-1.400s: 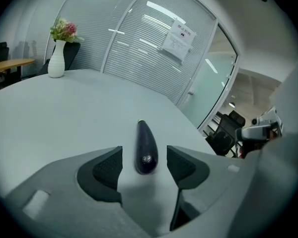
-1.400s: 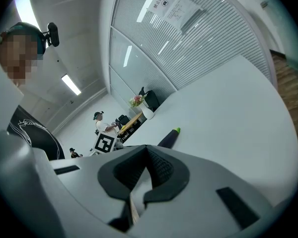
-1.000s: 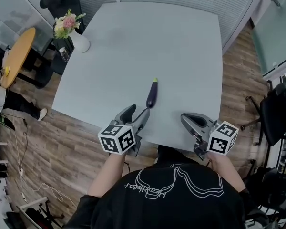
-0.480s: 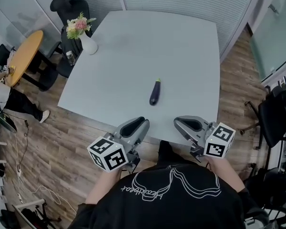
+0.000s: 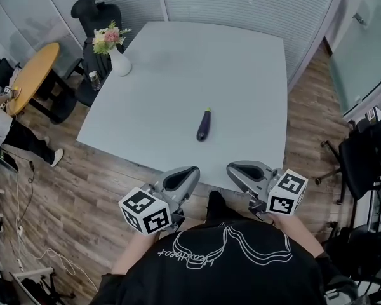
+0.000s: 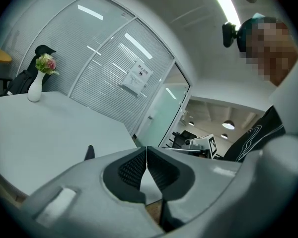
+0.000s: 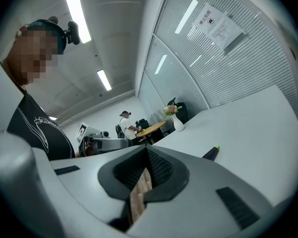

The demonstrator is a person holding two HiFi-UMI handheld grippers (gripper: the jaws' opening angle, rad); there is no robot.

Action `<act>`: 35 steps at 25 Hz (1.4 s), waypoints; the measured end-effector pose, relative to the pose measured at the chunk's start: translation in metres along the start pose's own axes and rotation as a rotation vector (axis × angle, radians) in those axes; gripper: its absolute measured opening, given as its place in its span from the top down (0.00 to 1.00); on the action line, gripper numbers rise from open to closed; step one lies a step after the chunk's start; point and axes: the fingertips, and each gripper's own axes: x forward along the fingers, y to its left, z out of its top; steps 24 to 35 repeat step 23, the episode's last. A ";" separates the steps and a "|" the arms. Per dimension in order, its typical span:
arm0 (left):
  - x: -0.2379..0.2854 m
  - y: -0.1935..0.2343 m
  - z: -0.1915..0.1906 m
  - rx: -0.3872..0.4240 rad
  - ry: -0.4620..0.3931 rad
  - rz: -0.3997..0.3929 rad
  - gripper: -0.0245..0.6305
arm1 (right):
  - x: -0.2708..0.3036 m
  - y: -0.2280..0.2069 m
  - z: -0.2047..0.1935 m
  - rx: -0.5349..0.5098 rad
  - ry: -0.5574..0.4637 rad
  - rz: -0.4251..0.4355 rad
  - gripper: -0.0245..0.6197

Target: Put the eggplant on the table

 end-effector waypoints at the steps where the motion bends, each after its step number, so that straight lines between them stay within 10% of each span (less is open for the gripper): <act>1: 0.000 -0.001 -0.001 0.007 0.003 0.001 0.93 | 0.000 0.001 -0.001 0.000 0.003 0.001 0.95; 35: 0.006 -0.005 -0.010 0.008 0.033 0.035 0.93 | -0.006 -0.003 -0.005 0.007 -0.003 -0.007 0.95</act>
